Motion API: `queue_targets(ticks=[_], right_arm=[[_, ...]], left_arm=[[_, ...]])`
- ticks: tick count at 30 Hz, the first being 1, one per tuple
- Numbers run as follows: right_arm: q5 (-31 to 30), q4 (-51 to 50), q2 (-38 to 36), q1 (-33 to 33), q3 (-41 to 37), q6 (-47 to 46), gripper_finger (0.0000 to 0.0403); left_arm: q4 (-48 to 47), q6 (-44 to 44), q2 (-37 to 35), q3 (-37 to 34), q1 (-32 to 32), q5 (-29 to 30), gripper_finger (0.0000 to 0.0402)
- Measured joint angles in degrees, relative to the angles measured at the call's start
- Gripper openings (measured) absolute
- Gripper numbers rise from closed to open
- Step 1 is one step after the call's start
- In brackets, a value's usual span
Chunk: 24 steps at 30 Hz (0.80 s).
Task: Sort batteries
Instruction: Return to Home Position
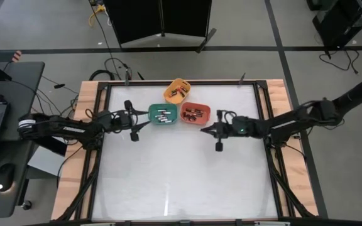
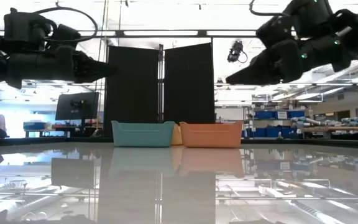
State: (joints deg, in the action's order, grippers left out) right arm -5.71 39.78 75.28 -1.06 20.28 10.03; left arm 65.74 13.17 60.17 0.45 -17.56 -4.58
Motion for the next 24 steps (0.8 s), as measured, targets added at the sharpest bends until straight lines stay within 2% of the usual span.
queue_targets(ticks=[7, 15, 19, 24], right_arm=[[2.31, -0.40, -8.83, -4.77, -7.25, -2.44, 0.0007], [-2.32, 1.67, -21.34, -3.97, -16.75, -3.81, 0.0007], [-2.51, 1.72, -24.95, -4.28, -19.80, -4.03, 0.0007], [-2.66, -0.96, -28.05, -4.28, -19.99, -3.94, 0.0007]], left_arm=[[-2.48, 0.04, -0.67, -0.02, 0.02, -0.65, 0.0211], [-4.40, 0.14, -0.86, -0.04, 0.02, -2.69, 0.0211], [-4.42, 0.34, -1.50, -0.04, 0.04, -2.68, 0.0209], [-5.67, 0.20, -3.52, -0.04, 0.07, -4.13, 0.0198]])
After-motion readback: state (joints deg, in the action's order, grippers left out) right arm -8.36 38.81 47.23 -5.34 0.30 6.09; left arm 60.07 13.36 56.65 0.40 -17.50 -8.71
